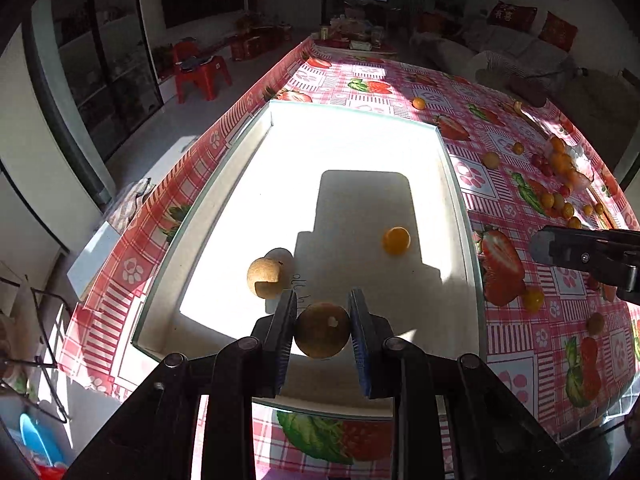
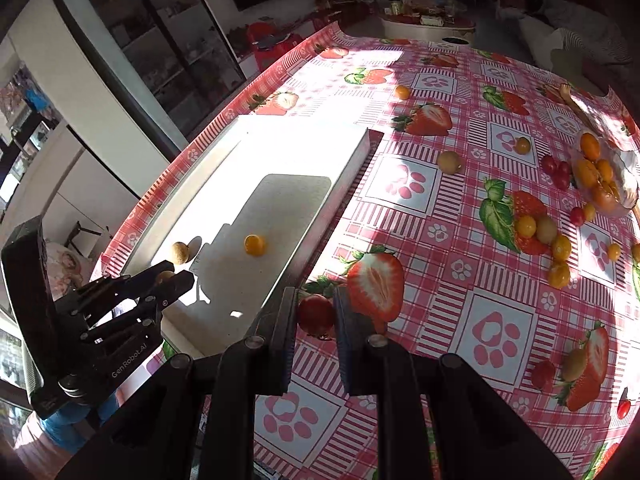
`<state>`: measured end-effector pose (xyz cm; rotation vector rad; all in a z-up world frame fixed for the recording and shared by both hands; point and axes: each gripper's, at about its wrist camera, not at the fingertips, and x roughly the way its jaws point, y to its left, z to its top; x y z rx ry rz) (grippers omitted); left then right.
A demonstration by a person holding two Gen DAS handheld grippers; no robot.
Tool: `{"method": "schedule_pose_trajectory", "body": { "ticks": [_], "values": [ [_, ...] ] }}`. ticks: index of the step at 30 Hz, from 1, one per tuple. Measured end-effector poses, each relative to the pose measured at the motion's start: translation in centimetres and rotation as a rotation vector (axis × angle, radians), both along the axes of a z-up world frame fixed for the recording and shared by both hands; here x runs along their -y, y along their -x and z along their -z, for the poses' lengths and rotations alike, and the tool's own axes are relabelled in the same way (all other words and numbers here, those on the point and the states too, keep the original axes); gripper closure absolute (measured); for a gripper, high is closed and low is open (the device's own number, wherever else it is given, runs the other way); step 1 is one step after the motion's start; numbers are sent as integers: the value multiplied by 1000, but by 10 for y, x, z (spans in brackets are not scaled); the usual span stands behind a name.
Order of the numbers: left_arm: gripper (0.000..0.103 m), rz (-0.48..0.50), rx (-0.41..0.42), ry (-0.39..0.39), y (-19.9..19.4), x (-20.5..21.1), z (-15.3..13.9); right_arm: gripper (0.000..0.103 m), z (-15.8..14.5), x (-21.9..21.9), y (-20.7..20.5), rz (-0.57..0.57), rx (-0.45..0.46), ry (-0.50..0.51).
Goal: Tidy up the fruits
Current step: 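Carry both fruits over the white tray and open both tools to release them, then move both open tools back over the fruits on the tablecloth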
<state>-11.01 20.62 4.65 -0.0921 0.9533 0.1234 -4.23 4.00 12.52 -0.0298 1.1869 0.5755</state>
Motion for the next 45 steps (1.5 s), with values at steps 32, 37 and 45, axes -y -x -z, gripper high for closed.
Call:
{"method": "schedule_pose_trajectory", "body": {
  "ticks": [32, 37, 45],
  "values": [
    [20, -19, -23, -97, -5, -12, 19, 27, 40, -75, -28, -57, -121, 23],
    [20, -10, -32, -84, -4, -11, 14, 24, 26, -61, -24, -29, -106, -8],
    [20, 45, 6, -96, 0, 13, -6, 22, 16, -18, -14, 44, -107, -33]
  ]
}}
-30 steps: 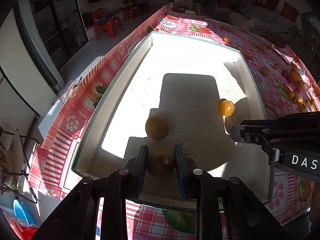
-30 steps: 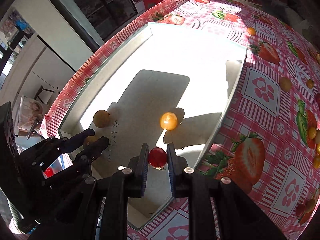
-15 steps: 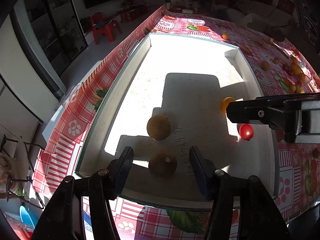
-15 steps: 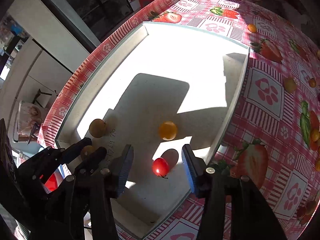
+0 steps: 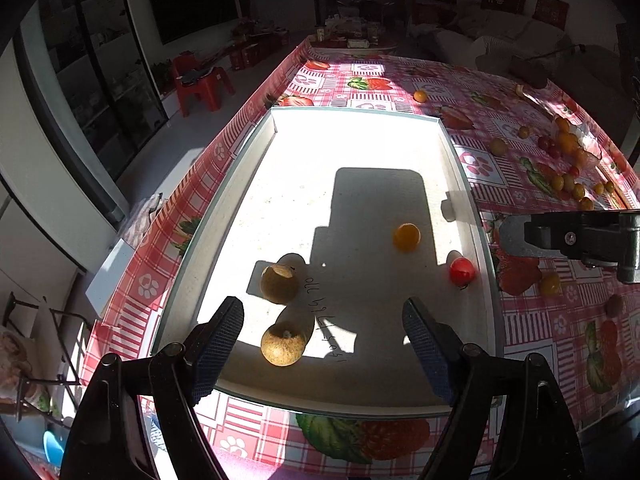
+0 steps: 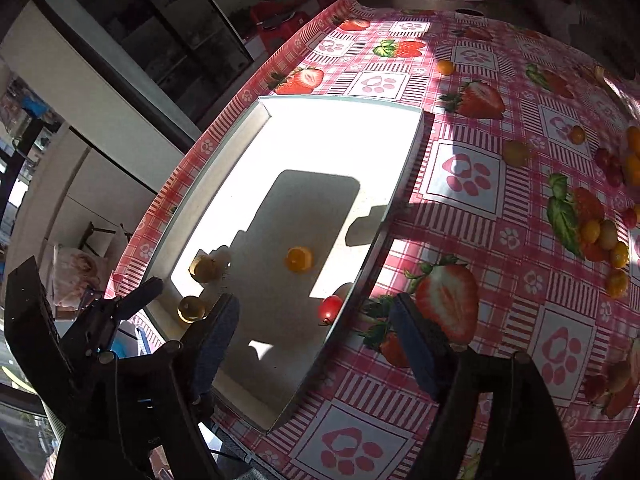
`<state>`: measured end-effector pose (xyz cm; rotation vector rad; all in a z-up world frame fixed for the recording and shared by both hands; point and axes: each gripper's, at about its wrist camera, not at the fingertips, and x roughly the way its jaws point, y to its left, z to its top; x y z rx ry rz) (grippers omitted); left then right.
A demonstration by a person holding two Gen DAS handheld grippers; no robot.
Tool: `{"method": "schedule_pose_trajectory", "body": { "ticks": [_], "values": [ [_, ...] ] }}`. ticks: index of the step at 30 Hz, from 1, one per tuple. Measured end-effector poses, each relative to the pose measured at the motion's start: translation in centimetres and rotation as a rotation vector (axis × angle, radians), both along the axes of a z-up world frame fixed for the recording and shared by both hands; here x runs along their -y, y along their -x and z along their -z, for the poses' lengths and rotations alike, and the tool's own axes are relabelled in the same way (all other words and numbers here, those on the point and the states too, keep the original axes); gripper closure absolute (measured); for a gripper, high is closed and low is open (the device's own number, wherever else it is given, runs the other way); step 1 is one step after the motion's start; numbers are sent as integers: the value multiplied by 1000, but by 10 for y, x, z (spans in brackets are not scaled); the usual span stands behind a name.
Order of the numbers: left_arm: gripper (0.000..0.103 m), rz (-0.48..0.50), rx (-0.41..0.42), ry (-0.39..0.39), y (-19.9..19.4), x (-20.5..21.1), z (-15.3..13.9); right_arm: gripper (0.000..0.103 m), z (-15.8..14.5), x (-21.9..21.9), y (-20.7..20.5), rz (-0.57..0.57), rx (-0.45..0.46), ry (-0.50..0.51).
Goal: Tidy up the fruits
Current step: 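Move both open tools back over the fruits on the tablecloth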
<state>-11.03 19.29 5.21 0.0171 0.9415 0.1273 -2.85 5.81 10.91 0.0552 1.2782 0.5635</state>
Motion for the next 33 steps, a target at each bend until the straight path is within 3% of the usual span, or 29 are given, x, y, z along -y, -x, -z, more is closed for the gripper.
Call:
{"method": "schedule_pose_trajectory", "body": {
  "ticks": [12, 19, 33],
  "values": [
    [20, 164, 29, 14, -7, 78, -23, 22, -3, 116, 19, 154, 58, 101],
    [20, 264, 5, 15, -15, 135, -16, 22, -4, 190, 32, 268, 86, 178],
    [20, 238, -107, -25, -33, 169, 28, 22, 23, 258, 48, 371, 113, 307]
  ]
}}
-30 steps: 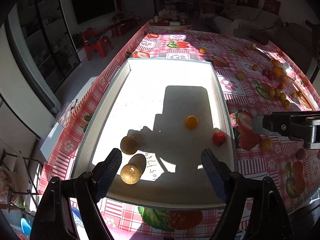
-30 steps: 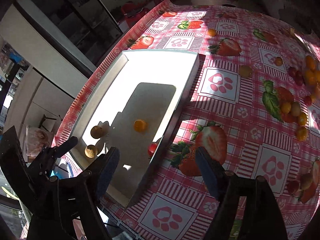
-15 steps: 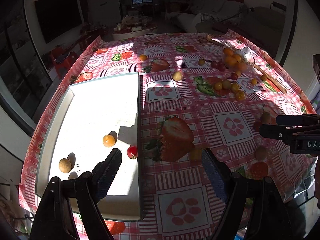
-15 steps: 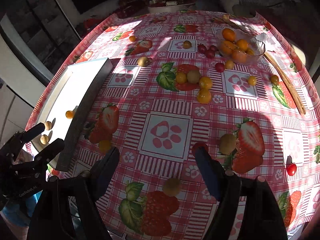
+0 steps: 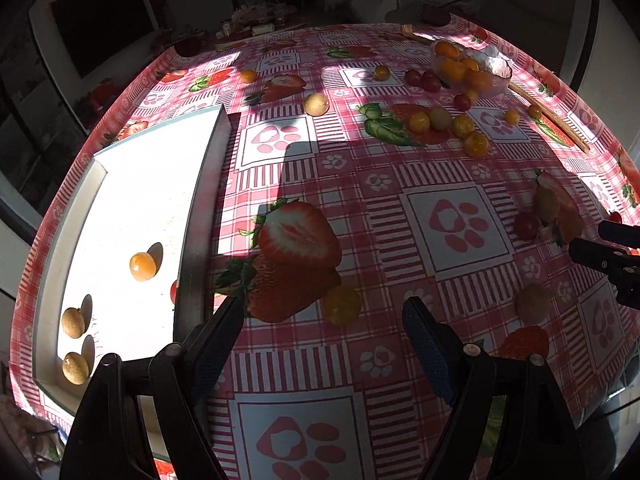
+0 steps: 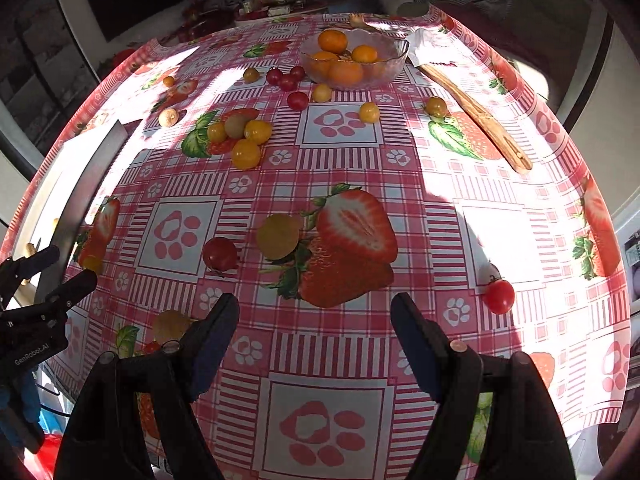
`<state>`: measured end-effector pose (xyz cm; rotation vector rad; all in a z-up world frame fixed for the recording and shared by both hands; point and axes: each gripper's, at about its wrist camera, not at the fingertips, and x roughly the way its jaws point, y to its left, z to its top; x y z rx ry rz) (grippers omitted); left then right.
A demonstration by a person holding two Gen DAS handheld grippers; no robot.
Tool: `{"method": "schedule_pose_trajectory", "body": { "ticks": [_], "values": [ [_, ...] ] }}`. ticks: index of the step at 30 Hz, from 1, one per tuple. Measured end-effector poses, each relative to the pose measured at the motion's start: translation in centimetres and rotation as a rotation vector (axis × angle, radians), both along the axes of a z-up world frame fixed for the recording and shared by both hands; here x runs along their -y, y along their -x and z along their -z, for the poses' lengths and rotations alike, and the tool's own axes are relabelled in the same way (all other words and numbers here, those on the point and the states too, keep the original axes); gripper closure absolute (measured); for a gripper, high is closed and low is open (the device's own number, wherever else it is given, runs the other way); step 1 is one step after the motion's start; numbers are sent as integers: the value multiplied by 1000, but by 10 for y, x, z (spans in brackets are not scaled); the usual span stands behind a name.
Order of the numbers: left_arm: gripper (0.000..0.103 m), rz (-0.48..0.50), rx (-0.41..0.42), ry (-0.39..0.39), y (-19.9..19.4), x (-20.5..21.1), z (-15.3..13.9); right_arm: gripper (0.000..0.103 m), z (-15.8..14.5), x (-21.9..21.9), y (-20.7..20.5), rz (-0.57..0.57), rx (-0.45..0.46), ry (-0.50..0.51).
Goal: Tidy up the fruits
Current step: 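Move both open tools back over the fruits on the tablecloth, then grasp a yellow-green fruit with the left tool while the right tool grasps another yellow-green fruit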
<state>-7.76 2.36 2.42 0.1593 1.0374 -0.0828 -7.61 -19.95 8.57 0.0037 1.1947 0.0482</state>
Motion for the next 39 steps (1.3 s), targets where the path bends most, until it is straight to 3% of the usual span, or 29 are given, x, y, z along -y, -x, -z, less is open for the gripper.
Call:
{"method": "schedule_pose_trajectory", "body": {
  "ticks": [11, 13, 15, 17, 18, 19, 21, 29, 39],
  "values": [
    [21, -42, -37, 43, -9, -1, 9, 29, 14, -18, -24, -54, 30, 14],
    [29, -39, -43, 78, -10, -2, 10, 32, 15, -20, -28, -61, 37, 21],
    [31, -42, -42, 85, -11, -1, 10, 38, 16, -23, -32, -66, 41, 34],
    [43, -36, -34, 100, -10, 0, 9, 54, 15, -24, -35, -69, 47, 45],
    [52, -35, -31, 100, -10, 1, 8, 59, 15, -25, -36, -70, 47, 44],
    [64, -30, -28, 103, -10, 2, 7, 71, 14, -24, -37, -72, 48, 35],
    [81, -21, -29, 109, -11, 3, 6, 74, 13, -22, -38, -63, 46, 12],
    [81, -13, -35, 149, -3, 1, 0, 74, 7, -13, -28, -34, 30, -78],
    [81, -15, 22, 175, 8, -12, -28, 74, -12, -19, -21, -45, 37, -126]
  ]
}}
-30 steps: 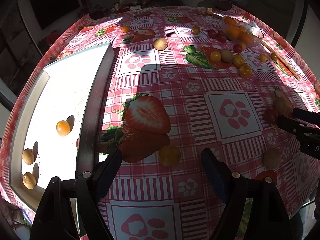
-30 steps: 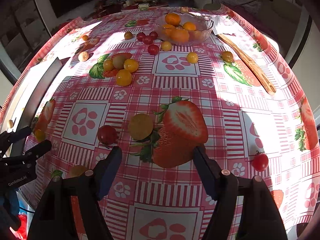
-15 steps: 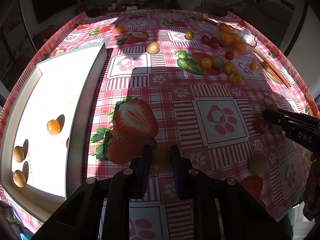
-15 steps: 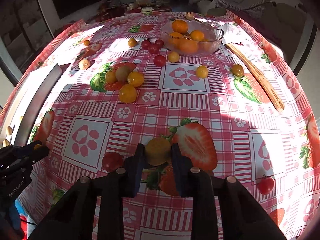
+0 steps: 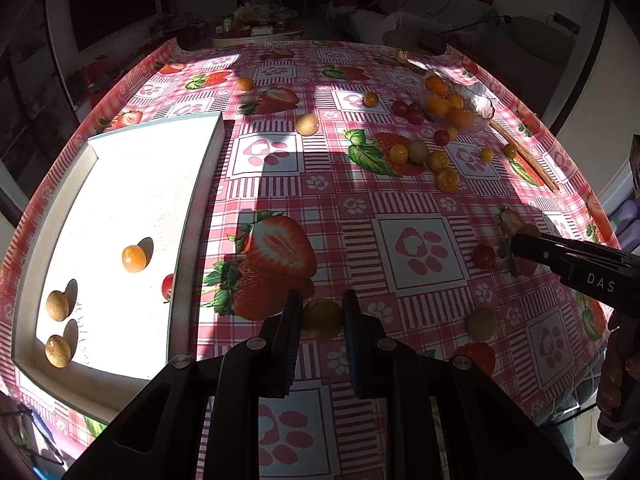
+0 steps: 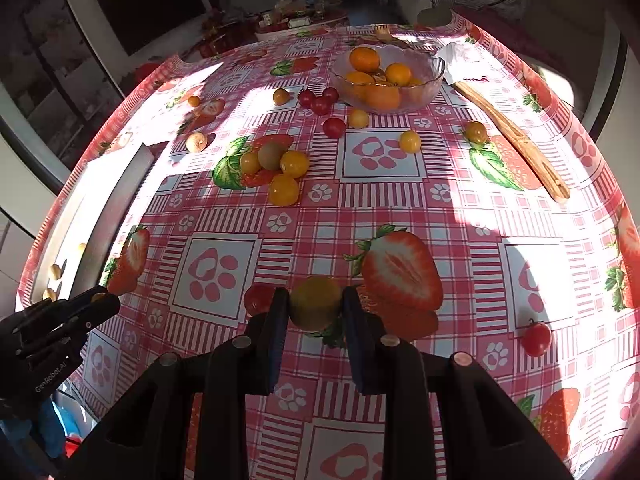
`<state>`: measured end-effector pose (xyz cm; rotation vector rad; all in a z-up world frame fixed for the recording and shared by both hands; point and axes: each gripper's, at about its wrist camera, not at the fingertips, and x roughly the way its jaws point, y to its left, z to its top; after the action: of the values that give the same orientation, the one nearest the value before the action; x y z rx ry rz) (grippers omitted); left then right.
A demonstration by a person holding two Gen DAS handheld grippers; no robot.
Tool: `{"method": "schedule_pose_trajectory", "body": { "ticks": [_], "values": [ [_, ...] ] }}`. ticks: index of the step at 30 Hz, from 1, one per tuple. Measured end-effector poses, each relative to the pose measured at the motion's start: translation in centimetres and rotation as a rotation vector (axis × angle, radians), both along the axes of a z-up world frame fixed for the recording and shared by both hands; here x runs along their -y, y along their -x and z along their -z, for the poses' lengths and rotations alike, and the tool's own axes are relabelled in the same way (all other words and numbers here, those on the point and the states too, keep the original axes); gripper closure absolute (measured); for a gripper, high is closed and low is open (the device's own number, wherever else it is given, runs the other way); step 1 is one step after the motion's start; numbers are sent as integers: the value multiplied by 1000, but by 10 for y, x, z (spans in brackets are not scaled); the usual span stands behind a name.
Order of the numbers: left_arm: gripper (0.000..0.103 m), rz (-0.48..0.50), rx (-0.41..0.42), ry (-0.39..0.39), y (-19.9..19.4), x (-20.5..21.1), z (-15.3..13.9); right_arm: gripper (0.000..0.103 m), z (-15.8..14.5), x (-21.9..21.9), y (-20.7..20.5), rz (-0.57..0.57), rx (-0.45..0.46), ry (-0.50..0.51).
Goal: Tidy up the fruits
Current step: 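Grasp a yellow-green fruit with the left tool while the right tool grasps another yellow-green fruit, then carry both fruits over the white tray and open both tools to release them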
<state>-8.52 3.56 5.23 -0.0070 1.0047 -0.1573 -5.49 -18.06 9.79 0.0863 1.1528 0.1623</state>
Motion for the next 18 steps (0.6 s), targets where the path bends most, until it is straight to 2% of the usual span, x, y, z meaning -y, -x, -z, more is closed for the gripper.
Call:
{"method": "schedule_pose_trajectory", "body": {
  "ticks": [8, 18],
  "values": [
    [81, -37, 43, 9, 9, -23, -17, 73, -10, -19, -1, -37, 9, -5],
    [81, -104, 69, 0, 18, -63, -23, 73, -21, -53, -5, -97, 12, -20]
  ]
}}
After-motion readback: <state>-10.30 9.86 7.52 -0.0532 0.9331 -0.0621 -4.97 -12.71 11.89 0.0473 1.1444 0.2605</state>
